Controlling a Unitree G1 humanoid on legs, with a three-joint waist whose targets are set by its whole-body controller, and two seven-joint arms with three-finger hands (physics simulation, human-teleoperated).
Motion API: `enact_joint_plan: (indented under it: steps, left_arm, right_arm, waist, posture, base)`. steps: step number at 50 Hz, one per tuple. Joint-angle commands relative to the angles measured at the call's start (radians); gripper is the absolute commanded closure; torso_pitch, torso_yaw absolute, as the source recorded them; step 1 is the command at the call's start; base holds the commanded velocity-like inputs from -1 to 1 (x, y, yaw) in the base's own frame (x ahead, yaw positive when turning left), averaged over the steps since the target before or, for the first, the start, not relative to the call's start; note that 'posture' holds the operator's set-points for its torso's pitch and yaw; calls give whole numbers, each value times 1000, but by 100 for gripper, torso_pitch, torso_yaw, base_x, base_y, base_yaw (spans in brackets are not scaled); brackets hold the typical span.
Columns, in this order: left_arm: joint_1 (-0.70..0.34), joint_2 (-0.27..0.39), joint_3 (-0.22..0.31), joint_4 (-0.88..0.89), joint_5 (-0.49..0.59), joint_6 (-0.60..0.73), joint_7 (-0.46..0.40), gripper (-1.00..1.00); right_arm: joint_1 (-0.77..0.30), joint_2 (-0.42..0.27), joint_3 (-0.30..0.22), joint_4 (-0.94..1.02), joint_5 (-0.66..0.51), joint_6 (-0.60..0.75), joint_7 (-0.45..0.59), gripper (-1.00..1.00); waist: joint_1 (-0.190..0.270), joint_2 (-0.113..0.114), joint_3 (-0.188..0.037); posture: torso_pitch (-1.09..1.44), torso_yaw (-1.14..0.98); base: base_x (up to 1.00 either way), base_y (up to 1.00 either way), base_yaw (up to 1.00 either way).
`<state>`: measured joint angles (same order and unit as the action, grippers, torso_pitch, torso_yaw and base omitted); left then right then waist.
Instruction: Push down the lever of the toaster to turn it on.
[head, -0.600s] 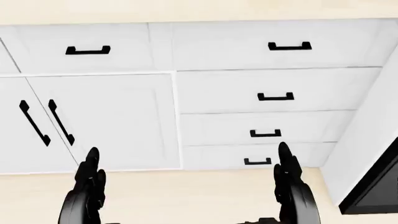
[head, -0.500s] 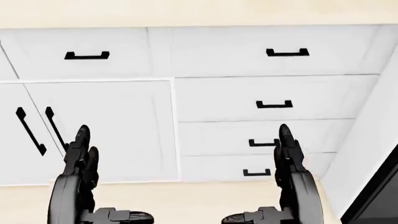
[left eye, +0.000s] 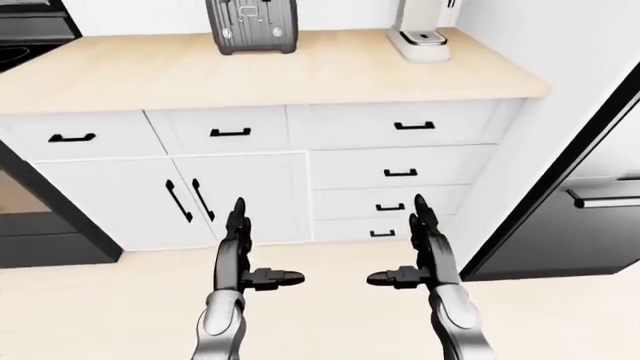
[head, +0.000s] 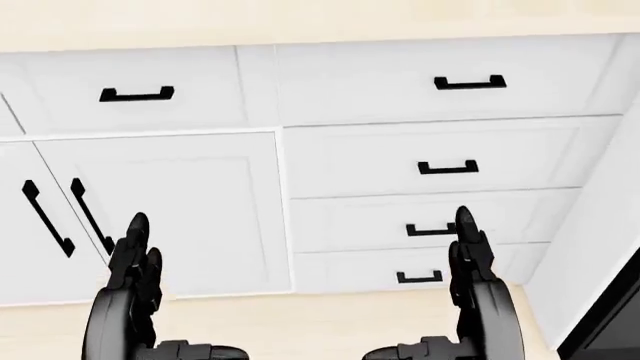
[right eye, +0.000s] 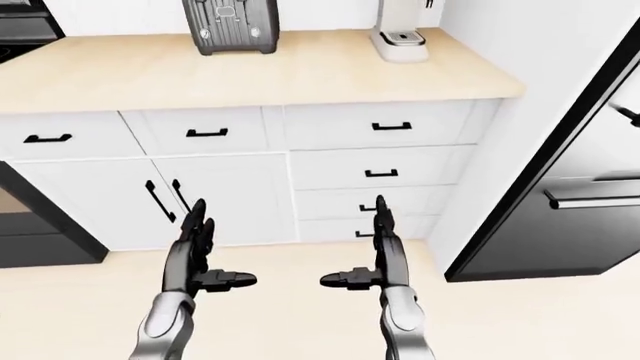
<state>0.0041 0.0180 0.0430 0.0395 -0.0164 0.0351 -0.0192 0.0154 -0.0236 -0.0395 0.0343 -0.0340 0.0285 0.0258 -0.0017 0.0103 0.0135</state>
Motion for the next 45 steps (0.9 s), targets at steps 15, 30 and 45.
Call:
enact_joint_plan:
  steps: [15,30,45]
  left_arm:
    - [-24,6,5,-4,8,-55,2,-100]
    - [-23,7,6,8,10,-68,1,-100]
    - [-21,6,4,-11,16,-54,6,-100]
  right_arm:
    - [-14,0,3,-47,-1,-22,6,-100]
    - [-13,0,3,-44,0,-24,9,-100]
    - [-9,1,7,-47,-5,-20,15,-100]
  waist:
    - [4,2,3]
    - [-9,-45,3]
    - [1,-9,6]
  posture:
    - [0,0]
    - [0,0]
    - [0,0]
  base:
    - [0,27,0]
    - [0,27,0]
    - [0,27,0]
